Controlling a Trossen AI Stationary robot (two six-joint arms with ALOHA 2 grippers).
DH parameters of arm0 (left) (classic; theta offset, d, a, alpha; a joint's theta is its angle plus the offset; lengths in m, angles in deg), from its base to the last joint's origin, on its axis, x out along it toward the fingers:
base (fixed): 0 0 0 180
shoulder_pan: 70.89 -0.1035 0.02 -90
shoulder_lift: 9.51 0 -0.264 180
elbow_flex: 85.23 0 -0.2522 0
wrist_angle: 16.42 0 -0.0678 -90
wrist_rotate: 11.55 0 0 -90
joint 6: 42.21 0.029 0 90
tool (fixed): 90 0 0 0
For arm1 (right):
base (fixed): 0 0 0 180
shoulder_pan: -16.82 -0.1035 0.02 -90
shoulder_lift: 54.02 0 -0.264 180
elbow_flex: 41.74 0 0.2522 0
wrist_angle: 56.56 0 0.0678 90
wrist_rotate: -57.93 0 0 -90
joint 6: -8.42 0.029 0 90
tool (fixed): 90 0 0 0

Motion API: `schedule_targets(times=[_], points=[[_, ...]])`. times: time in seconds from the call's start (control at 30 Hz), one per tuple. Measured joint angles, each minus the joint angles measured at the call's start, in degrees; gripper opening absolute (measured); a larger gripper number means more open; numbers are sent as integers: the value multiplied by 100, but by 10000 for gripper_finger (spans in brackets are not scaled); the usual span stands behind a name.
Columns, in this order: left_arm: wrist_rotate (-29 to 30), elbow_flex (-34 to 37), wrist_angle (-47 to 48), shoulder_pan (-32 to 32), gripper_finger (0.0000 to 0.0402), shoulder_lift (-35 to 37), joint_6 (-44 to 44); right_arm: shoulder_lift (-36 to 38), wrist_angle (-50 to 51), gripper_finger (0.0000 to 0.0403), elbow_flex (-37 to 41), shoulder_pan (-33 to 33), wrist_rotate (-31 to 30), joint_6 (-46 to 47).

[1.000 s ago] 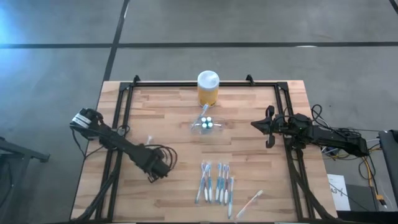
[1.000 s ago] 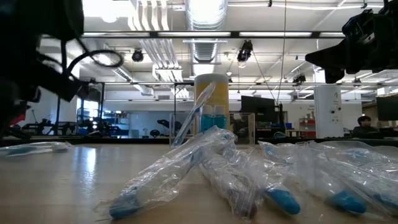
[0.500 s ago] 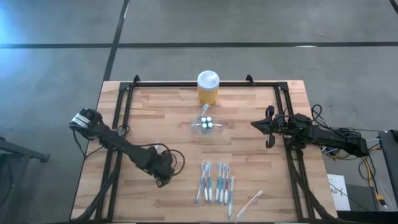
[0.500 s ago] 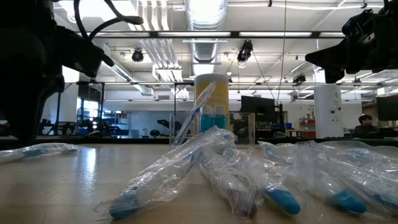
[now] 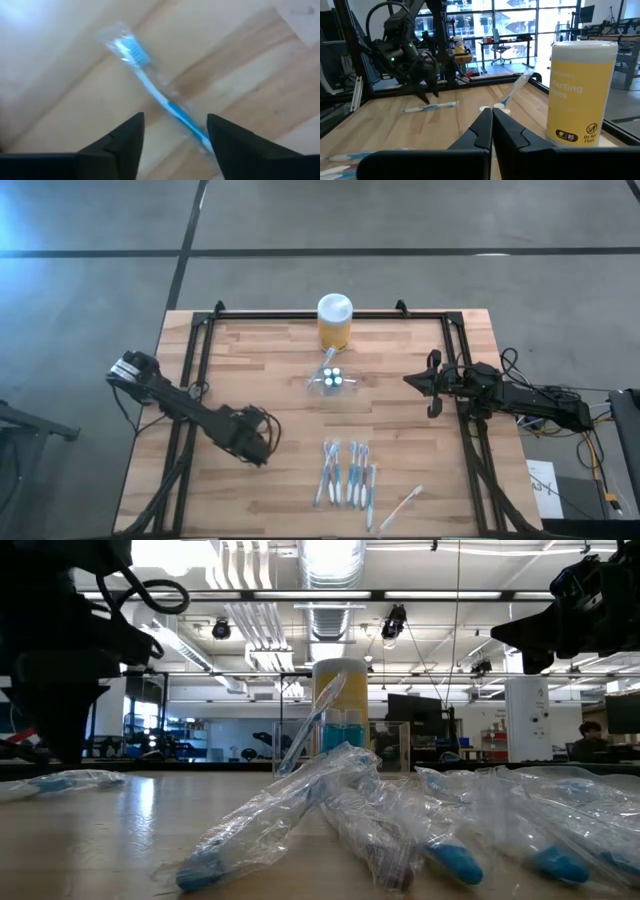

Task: Pick & Place toothbrushing station
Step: Put the blue toothbrush into the right of the transparent organizer

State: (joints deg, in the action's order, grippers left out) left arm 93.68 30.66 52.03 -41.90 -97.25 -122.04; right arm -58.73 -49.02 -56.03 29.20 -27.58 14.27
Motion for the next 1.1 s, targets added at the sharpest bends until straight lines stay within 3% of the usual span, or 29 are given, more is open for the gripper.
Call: schedule_targets(times=[0.2, 0.63, 0.8, 1.1], points=[[-173, 522, -583, -38, 258, 310, -95, -9, 1, 8, 0, 0, 0, 4], [-320, 1412, -1893, -117, 253, 466, 58, -39, -6, 9, 0, 0, -2, 0], [-213, 1351, -1982, -124, 204, 459, 361, -35, -9, 9, 0, 0, -4, -5], [-23, 1115, -2210, -126, 53, 430, 1241, -33, -16, 8, 0, 0, -11, -46]])
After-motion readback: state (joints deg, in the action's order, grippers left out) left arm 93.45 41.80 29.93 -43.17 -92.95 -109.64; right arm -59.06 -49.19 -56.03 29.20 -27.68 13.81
